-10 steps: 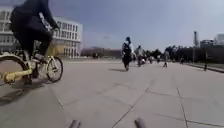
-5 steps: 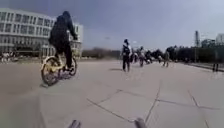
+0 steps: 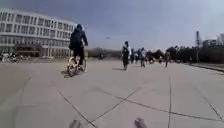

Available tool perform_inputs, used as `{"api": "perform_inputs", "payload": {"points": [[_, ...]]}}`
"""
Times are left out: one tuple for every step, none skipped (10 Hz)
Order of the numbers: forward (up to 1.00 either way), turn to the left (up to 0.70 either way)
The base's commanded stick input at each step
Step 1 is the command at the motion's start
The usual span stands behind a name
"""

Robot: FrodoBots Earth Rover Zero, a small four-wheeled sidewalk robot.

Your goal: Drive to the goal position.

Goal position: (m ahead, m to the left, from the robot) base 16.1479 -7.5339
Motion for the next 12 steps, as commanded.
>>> {"api": "perform_inputs", "payload": {"points": [[0.85, 0.01], [0.85, 0.01], [0.85, -0.01], [0.85, -0.02], [0.85, -0.11], [0.85, -0.26], [0.85, -0.33], [0.85, -0.33], [0.85, -0.33], [0.85, -0.32], [0.85, -0.23], [0.85, -0.14]]}}
